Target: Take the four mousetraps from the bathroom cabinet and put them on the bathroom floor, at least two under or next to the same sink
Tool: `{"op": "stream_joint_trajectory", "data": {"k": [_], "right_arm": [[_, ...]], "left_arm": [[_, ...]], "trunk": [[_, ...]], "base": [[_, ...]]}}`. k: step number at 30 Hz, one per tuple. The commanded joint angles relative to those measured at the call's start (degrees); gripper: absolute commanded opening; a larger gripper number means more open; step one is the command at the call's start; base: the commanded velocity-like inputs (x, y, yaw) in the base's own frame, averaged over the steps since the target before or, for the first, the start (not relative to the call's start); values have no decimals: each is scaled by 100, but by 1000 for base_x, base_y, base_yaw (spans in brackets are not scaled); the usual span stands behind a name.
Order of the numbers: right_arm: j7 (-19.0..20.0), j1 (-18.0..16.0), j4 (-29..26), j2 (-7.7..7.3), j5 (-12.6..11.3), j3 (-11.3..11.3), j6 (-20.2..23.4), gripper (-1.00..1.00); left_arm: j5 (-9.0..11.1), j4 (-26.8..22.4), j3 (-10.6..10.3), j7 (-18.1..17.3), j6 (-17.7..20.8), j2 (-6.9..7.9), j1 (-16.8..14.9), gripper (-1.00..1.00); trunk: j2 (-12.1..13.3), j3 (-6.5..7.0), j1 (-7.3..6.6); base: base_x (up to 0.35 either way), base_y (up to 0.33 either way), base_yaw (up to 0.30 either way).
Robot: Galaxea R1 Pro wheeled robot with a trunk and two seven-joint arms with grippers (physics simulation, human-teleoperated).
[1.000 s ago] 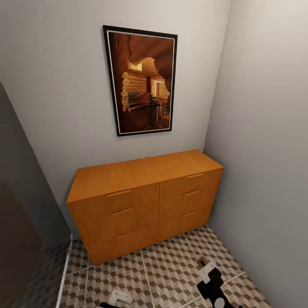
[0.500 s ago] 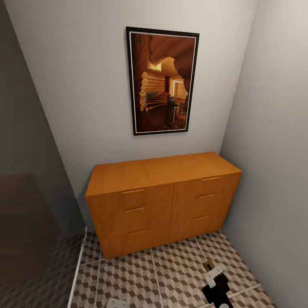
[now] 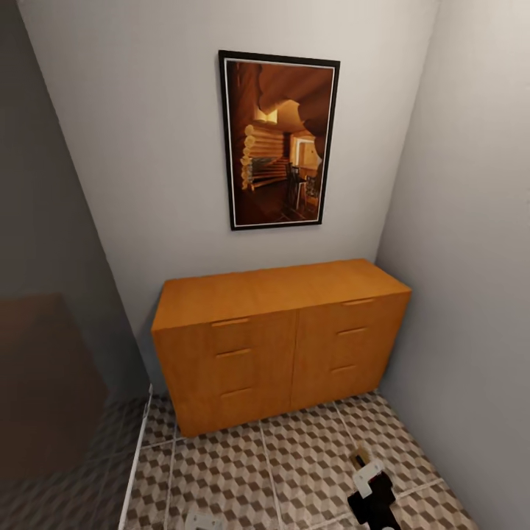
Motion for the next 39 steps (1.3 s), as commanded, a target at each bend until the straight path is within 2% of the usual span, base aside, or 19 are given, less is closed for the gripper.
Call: {"op": "stream_joint_trajectory", "data": {"k": [1, 30, 39], "right_arm": [[-9, -3, 4, -1, 5, 15, -33, -100], [-9, -3, 21, -9, 4, 15, -91, -100], [-15, -3, 21, -14, 4, 8, -109, -100]], "left_arm": [[47, -26, -48, 45, -41, 4, -10, -100], [43, -14, -48, 45, -43, 11, -10, -100], [48, -15, -48, 45, -46, 17, -10, -100]], "trunk": [[-6, -7, -3], [-6, -7, -3], [-6, -7, -3]], "base": [[-319, -16, 0], [-332, -122, 3], [-239, -80, 219]]}}
